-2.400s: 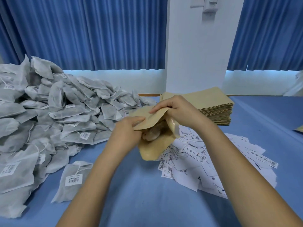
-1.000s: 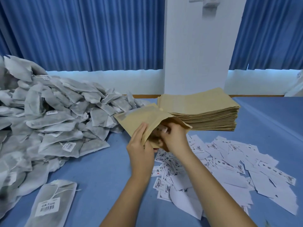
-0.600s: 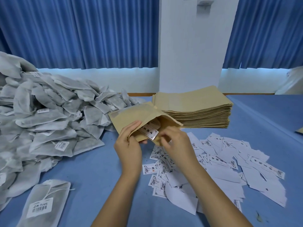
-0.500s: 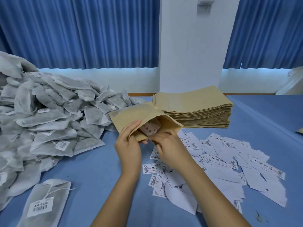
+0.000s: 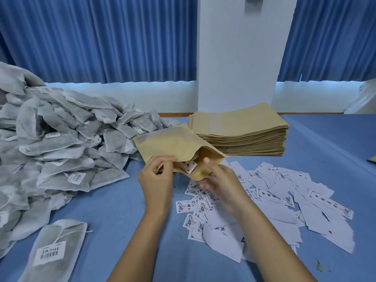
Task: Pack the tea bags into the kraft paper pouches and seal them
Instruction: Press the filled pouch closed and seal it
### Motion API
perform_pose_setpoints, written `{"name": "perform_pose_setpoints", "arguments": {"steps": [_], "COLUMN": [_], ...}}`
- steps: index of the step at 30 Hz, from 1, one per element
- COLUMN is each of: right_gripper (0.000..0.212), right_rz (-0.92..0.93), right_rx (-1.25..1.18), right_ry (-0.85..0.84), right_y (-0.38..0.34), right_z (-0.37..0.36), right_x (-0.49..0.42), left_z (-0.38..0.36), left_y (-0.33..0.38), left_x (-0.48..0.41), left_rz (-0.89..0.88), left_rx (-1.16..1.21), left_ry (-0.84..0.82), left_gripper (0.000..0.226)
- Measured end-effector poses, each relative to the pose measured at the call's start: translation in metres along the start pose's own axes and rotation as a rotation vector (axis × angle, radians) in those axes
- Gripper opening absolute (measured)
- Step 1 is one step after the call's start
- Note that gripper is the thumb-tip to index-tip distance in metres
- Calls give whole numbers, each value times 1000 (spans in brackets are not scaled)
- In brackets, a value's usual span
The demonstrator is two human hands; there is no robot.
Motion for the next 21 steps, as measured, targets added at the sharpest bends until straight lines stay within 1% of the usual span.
{"name": "perform_pose_setpoints", "arguments": {"steps": [1, 3, 4, 5, 6, 7, 8, 9, 10, 11, 12, 13, 14, 15, 17, 19, 21], "right_gripper": [20, 2, 6, 10, 12, 12, 11, 10, 9, 10, 11, 13, 14, 15, 12, 10, 13], "right_rz": [-1, 32, 30, 10, -18, -41, -57, -68, -76, -85, -98, -113, -137, -167, -204, -205, -184], "right_rx": [-21, -7, -5, -26, -59, -83, -93, -101, -107, -105, -98, -106, -134, -181, -222, -194, -158], "right_ry": [-29, 12, 38, 42, 32, 19, 4, -16, -35, -49, -54, -50, -33, -2, 82, 153, 211], "right_y": [3, 5, 8, 12, 16, 20, 22, 25, 27, 28, 29, 29, 31, 32, 33, 33, 32], "right_z": [-6, -5, -4, -4, -7, -10, -15, -20, -25, -30, -34, -36, -37, -37, -34, -32, -28], "right_x": [0, -1, -2, -3, -5, -6, -7, -8, -9, -10, -12, -15, -19, -22, -30, -35, -37], "left_z": [0, 4, 9, 17, 24, 28, 27, 20, 8, -8, -22, -32, -37, -39, -36, -36, -41], "left_y": [0, 1, 0, -6, -16, -29, -41, -52, -61, -66, -67, -67, -69, -71, -73, -74, -73], "left_x": [0, 0, 0, 0, 3, 9, 16, 23, 29, 34, 37, 40, 42, 44, 46, 47, 50], "left_rz": [5, 9, 34, 88, 175, 293, 414, 529, 634, 728, 797, 845, 868, 876, 878, 870, 848], "left_rx": [-27, -142, -204, -243, -201, -84, 100, 304, 524, 737, 889, 961, 961, 918, 860, 889, 908], "left_ry": [-3, 28, 65, 138, 209, 280, 341, 378, 381, 355, 320, 285, 255, 238, 248, 269, 285], "left_gripper": [27, 18, 7, 22, 45, 62, 72, 73, 66, 52, 34, 18, 9, 5, 5, 6, 11]}}
Point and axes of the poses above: each hand's wrist, its own x-axis away from the middle knuckle, its own z-axis out of the back of the hand, y = z × x, the point moved 10 cm from there along -x, towards the middle knuckle, and after that the axes turned 7 degrees about -z, right-handed, at the moved point
